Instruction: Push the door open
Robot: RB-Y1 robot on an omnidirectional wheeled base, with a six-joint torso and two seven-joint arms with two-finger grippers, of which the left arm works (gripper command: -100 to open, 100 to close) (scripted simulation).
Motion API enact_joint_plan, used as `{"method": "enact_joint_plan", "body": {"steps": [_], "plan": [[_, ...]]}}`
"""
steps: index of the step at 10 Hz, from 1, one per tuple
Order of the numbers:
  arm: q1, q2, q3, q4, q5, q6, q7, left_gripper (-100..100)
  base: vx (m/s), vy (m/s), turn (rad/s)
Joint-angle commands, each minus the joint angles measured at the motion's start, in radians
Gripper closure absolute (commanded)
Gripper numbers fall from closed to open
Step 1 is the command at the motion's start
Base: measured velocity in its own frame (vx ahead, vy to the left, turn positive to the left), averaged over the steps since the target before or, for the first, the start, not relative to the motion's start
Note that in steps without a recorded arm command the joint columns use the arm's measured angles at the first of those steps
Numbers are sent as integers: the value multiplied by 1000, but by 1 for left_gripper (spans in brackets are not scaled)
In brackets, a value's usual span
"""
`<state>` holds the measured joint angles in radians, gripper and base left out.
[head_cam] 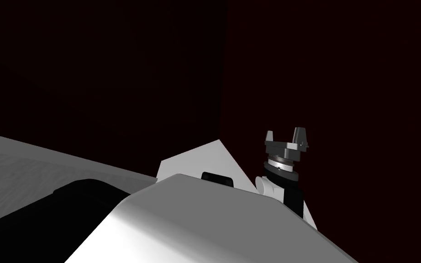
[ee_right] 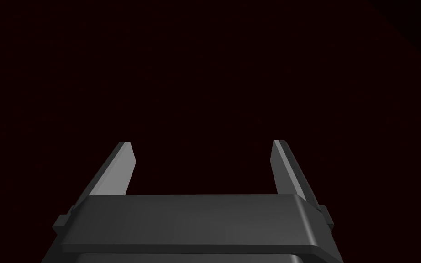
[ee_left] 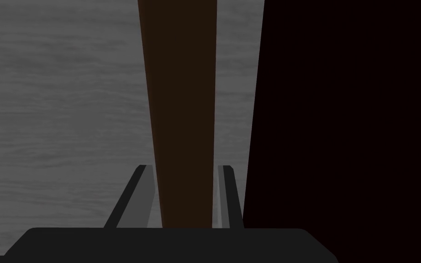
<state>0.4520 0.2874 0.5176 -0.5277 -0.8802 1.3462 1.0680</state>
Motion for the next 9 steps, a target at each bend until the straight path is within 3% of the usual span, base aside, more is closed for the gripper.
{"method": "enact_joint_plan", "body": {"steps": [1, 4, 6, 9], "plan": [[-3, -4, 4, -12, 4, 20, -10, 100, 182, 41, 124], [-10, -13, 11, -40, 14, 57, -29, 100, 193, 11, 109], [-11, -15, 12, -45, 16, 63, -32, 100, 114, 12, 33], [-18, -25, 21, -75, 26, 104, -53, 100, 159, 20, 119]]}}
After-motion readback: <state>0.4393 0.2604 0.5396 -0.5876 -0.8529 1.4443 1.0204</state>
